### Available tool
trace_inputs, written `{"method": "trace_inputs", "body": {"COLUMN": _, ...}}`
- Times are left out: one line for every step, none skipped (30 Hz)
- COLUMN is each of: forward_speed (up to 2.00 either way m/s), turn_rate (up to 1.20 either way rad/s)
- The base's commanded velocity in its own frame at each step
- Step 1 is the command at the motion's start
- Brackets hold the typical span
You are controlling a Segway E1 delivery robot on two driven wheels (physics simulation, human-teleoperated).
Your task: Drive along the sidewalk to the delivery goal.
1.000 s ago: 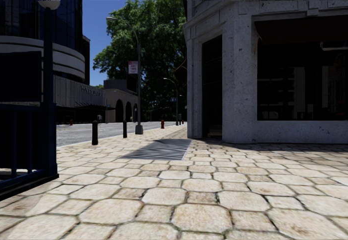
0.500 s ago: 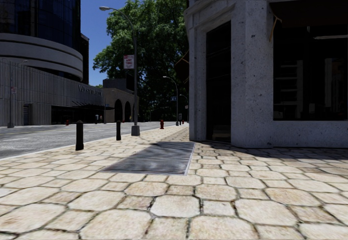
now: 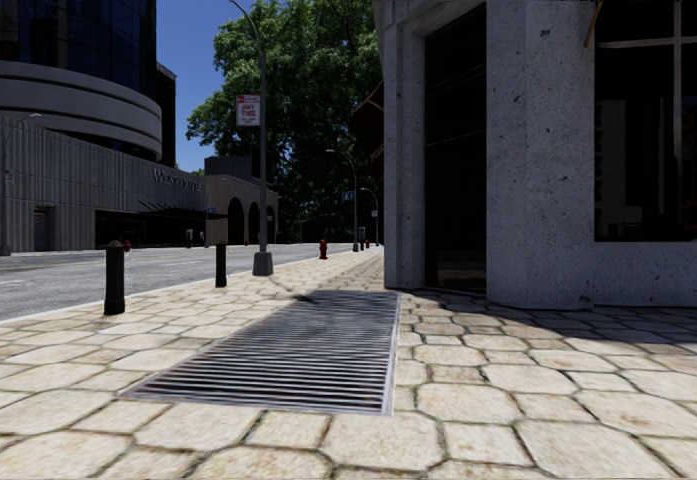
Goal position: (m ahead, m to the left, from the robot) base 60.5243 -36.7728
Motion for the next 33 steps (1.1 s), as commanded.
{"method": "trace_inputs", "body": {"forward_speed": 2.0, "turn_rate": 0.18}}
{"method": "trace_inputs", "body": {"forward_speed": 2.0, "turn_rate": 0.19}}
{"method": "trace_inputs", "body": {"forward_speed": 2.0, "turn_rate": 0.2}}
{"method": "trace_inputs", "body": {"forward_speed": 2.0, "turn_rate": 0.2}}
{"method": "trace_inputs", "body": {"forward_speed": 2.0, "turn_rate": 0.28}}
{"method": "trace_inputs", "body": {"forward_speed": 2.0, "turn_rate": 0.31}}
{"method": "trace_inputs", "body": {"forward_speed": 2.0, "turn_rate": 0.31}}
{"method": "trace_inputs", "body": {"forward_speed": 2.0, "turn_rate": 0.31}}
{"method": "trace_inputs", "body": {"forward_speed": 2.0, "turn_rate": 0.31}}
{"method": "trace_inputs", "body": {"forward_speed": 2.0, "turn_rate": 0.31}}
{"method": "trace_inputs", "body": {"forward_speed": 2.0, "turn_rate": 0.31}}
{"method": "trace_inputs", "body": {"forward_speed": 2.0, "turn_rate": 0.31}}
{"method": "trace_inputs", "body": {"forward_speed": 2.0, "turn_rate": 0.31}}
{"method": "trace_inputs", "body": {"forward_speed": 2.0, "turn_rate": 0.31}}
{"method": "trace_inputs", "body": {"forward_speed": 2.0, "turn_rate": 0.31}}
{"method": "trace_inputs", "body": {"forward_speed": 2.0, "turn_rate": 0.26}}
{"method": "trace_inputs", "body": {"forward_speed": 2.0, "turn_rate": 0.13}}
{"method": "trace_inputs", "body": {"forward_speed": 2.0, "turn_rate": 0.13}}
{"method": "trace_inputs", "body": {"forward_speed": 2.0, "turn_rate": 0.03}}
{"method": "trace_inputs", "body": {"forward_speed": 2.0, "turn_rate": 0.0}}
{"method": "trace_inputs", "body": {"forward_speed": 2.0, "turn_rate": 0.0}}
{"method": "trace_inputs", "body": {"forward_speed": 2.0, "turn_rate": 0.0}}
{"method": "trace_inputs", "body": {"forward_speed": 2.0, "turn_rate": 0.0}}
{"method": "trace_inputs", "body": {"forward_speed": 2.0, "turn_rate": 0.0}}
{"method": "trace_inputs", "body": {"forward_speed": 2.0, "turn_rate": 0.0}}
{"method": "trace_inputs", "body": {"forward_speed": 2.0, "turn_rate": 0.0}}
{"method": "trace_inputs", "body": {"forward_speed": 2.0, "turn_rate": 0.0}}
{"method": "trace_inputs", "body": {"forward_speed": 2.0, "turn_rate": 0.0}}
{"method": "trace_inputs", "body": {"forward_speed": 2.0, "turn_rate": 0.0}}
{"method": "trace_inputs", "body": {"forward_speed": 2.0, "turn_rate": 0.0}}
{"method": "trace_inputs", "body": {"forward_speed": 2.0, "turn_rate": 0.0}}
{"method": "trace_inputs", "body": {"forward_speed": 2.0, "turn_rate": 0.0}}
{"method": "trace_inputs", "body": {"forward_speed": 2.0, "turn_rate": 0.0}}
